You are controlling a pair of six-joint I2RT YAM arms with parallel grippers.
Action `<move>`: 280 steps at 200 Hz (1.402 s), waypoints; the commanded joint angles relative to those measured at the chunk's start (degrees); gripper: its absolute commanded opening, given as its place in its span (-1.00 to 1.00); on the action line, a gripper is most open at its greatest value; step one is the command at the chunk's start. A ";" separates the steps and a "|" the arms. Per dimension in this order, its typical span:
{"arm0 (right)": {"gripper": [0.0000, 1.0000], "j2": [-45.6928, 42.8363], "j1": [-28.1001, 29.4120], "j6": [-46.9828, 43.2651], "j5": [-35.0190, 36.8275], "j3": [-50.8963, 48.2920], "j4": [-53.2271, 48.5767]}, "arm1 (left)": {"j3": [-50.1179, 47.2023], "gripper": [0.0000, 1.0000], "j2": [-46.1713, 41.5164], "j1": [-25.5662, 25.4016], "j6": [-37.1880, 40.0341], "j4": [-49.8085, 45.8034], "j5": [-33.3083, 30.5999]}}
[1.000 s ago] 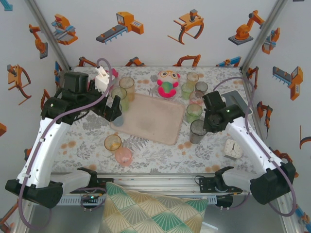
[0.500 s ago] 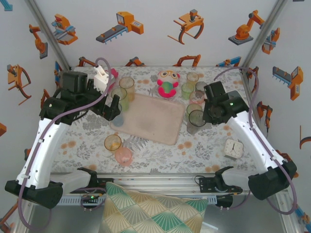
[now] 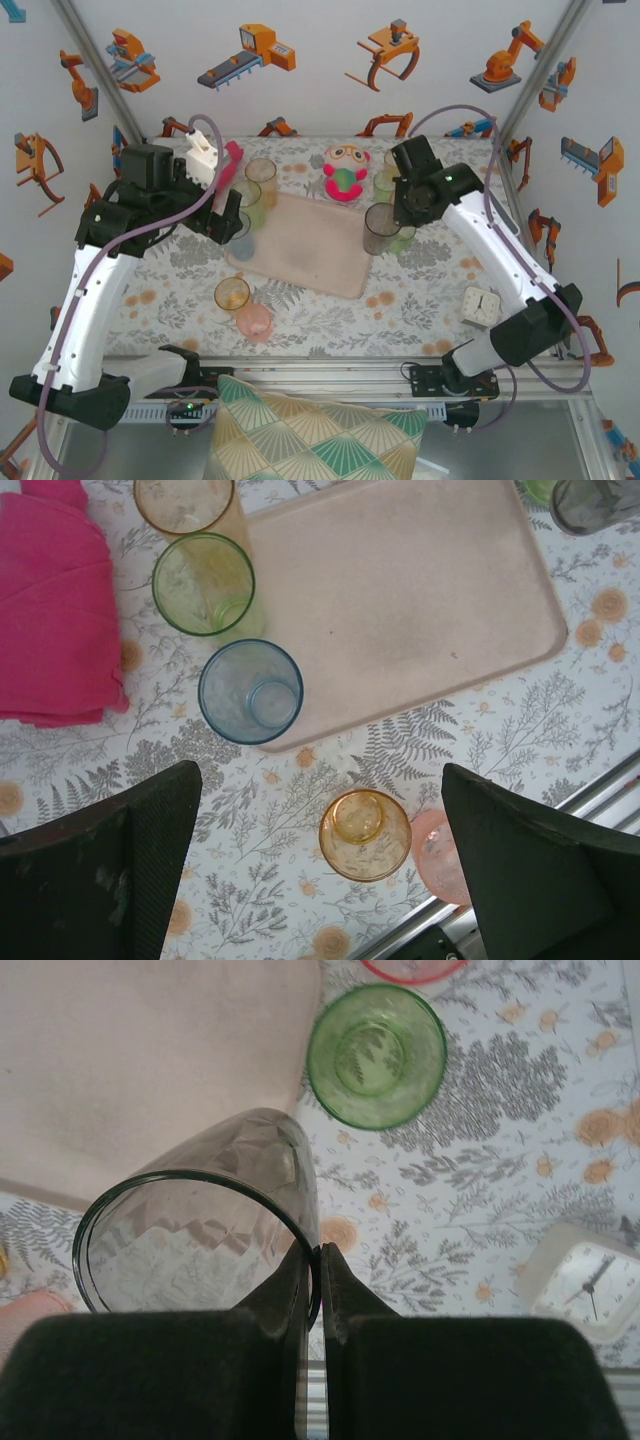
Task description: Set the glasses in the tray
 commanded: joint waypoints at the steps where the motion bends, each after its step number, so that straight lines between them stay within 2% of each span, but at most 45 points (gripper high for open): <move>1: -0.84 4.65 1.71 -1.37 -0.34 6.85 0.59 | 1.54 0.94 -0.70 0.74 -1.68 1.15 -1.70; 82: -0.84 25.71 4.39 -3.61 -3.47 29.17 1.38 | 3.23 0.95 1.32 2.10 -3.53 1.67 0.85; 163: -0.83 47.03 5.63 -5.64 -6.80 57.99 -3.89 | 3.67 0.95 2.24 3.14 -4.24 1.80 1.45; 232: -0.82 50.15 6.65 -5.20 -10.87 56.24 3.43 | 4.11 0.95 3.00 4.14 -5.20 1.88 3.37; 280: -0.82 51.67 7.12 -4.88 -11.01 55.86 4.95 | 4.03 0.95 2.97 4.30 -5.49 1.87 3.86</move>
